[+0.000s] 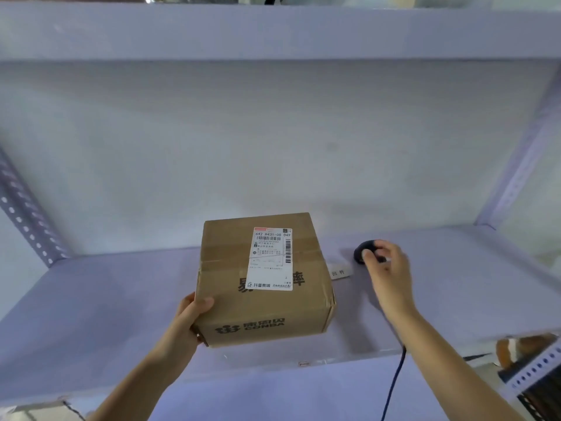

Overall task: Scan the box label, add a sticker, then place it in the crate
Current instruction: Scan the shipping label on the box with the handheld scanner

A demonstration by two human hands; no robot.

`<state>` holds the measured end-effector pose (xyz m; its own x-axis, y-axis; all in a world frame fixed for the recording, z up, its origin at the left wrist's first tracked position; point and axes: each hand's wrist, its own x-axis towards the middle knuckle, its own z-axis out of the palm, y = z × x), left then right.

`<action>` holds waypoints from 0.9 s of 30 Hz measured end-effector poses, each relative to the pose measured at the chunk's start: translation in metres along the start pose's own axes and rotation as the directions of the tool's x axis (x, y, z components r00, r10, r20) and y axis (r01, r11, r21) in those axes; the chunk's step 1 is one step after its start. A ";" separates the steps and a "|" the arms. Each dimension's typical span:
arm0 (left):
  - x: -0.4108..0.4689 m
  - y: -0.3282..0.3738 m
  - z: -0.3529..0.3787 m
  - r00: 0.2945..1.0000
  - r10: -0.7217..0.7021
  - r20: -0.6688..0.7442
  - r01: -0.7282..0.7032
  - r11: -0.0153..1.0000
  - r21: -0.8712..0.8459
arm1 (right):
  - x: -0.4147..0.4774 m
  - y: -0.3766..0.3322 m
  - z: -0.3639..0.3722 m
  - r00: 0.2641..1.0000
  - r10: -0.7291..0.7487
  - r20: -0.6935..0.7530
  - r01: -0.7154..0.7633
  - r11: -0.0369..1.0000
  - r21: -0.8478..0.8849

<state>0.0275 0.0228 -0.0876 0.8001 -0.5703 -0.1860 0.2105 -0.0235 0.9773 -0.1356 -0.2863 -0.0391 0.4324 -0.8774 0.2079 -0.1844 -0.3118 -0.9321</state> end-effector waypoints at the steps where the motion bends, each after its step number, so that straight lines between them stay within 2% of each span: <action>1: -0.001 -0.001 0.000 1.000 0.007 0.003 -0.007 1.000 0.004 | 0.015 0.006 -0.006 0.996 0.023 -0.082 -0.033 0.991 -0.128; 3: -0.003 -0.001 0.000 1.000 0.014 0.013 -0.014 1.000 -0.003 | 0.041 0.019 -0.013 0.970 0.233 -0.067 -0.241 0.888 -0.392; 5: -0.004 0.001 0.000 1.000 0.022 0.012 -0.022 0.999 -0.029 | 0.055 0.030 -0.011 0.895 0.445 0.037 -0.358 0.765 -0.535; 7: -0.004 0.003 -0.001 1.000 0.022 0.019 -0.021 0.999 -0.040 | 0.061 0.037 -0.007 0.831 0.525 0.183 -0.375 0.772 -0.514; 13: -0.007 0.006 0.000 0.999 0.025 0.027 -0.025 0.999 -0.021 | 0.063 0.035 -0.008 0.829 0.473 0.299 -0.418 0.879 -0.231; 15: -0.007 0.005 0.000 0.999 0.031 0.024 -0.030 0.999 -0.038 | 0.057 0.017 -0.017 0.868 0.344 0.357 -0.311 0.939 -0.149; 17: -0.007 0.004 0.000 0.999 0.038 0.024 -0.037 0.998 -0.048 | 0.050 -0.010 -0.029 0.886 0.161 0.435 -0.127 0.986 -0.108; 19: -0.008 0.004 0.000 0.998 0.047 0.030 -0.046 0.998 -0.048 | 0.042 -0.042 -0.044 0.852 -0.018 0.524 0.077 0.993 -0.090; 21: -0.009 0.004 0.001 0.998 0.052 0.037 -0.049 0.997 -0.058 | 0.034 -0.074 -0.057 0.789 -0.136 0.599 0.263 0.956 -0.130; 24: -0.013 0.005 0.002 0.998 0.047 0.036 -0.044 0.997 -0.070 | 0.025 -0.104 -0.066 0.704 -0.137 0.697 0.426 0.867 -0.260; 27: -0.015 0.007 0.002 0.997 0.050 0.051 -0.047 0.997 -0.060 | 0.020 -0.113 -0.060 0.619 -0.112 0.778 0.544 0.775 -0.321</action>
<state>0.0156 0.0300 -0.0779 0.7799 -0.6119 -0.1319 0.2061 0.0521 0.9772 -0.1593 -0.2906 0.0886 0.9745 -0.2242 0.0026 -0.1910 -0.8362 -0.5140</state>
